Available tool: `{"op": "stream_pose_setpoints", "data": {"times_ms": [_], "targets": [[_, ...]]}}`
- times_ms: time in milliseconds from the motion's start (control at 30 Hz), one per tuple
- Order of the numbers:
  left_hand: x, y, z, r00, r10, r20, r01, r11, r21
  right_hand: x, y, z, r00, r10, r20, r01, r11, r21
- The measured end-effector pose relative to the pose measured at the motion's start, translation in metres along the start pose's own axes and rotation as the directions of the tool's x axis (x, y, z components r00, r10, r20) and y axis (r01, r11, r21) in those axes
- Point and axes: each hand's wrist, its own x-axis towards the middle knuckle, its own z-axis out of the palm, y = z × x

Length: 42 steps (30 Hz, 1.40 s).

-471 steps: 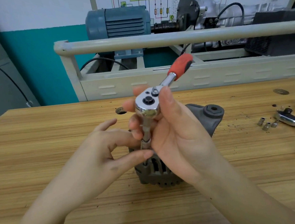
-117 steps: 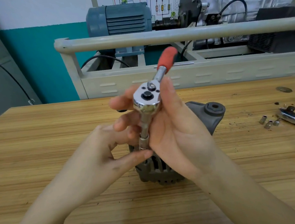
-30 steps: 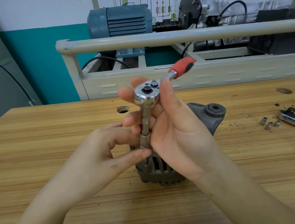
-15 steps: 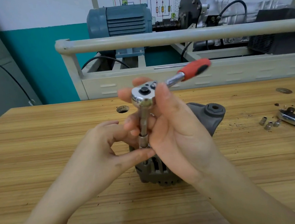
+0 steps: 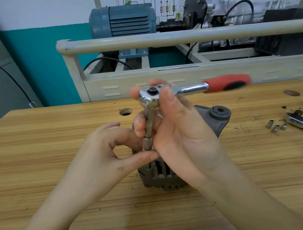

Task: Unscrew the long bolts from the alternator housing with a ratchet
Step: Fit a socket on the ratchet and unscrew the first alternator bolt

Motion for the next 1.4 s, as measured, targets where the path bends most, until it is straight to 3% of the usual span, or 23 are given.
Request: {"op": "stream_pose_setpoints", "data": {"times_ms": [167, 500, 733, 1100, 1300, 1400], "targets": [[-0.0014, 0.0001, -0.0032, 0.994, 0.063, 0.093, -0.064, 0.998, 0.012, 0.0022, -0.0006, 0.0006, 0.998, 0.055, 0.012, -0.056, 0.998, 0.010], [-0.0015, 0.0018, 0.0024, 0.999, 0.045, -0.026, -0.043, 0.997, 0.068, -0.0021, -0.0024, 0.0011, 0.999, -0.027, -0.019, 0.026, 0.999, -0.044], [-0.0004, 0.0019, -0.0042, 0.993, 0.054, 0.106, -0.055, 0.998, 0.004, 0.0039, -0.0019, -0.0026, 0.997, 0.070, 0.019, -0.069, 0.997, -0.035], [-0.0016, 0.0012, 0.0053, 0.997, 0.047, -0.054, -0.044, 0.998, 0.053, 0.0027, -0.0044, -0.0063, 0.999, -0.015, -0.050, 0.014, 1.000, -0.014], [-0.0009, -0.0001, -0.0010, 0.997, 0.046, 0.054, -0.046, 0.999, 0.001, 0.0054, -0.0032, -0.0065, 0.998, 0.066, -0.016, -0.066, 0.998, 0.003], [-0.0020, 0.0013, -0.0015, 0.998, 0.049, 0.040, -0.049, 0.999, -0.004, 0.0041, -0.0023, -0.0050, 0.998, 0.061, 0.012, -0.061, 0.998, -0.029]]}}
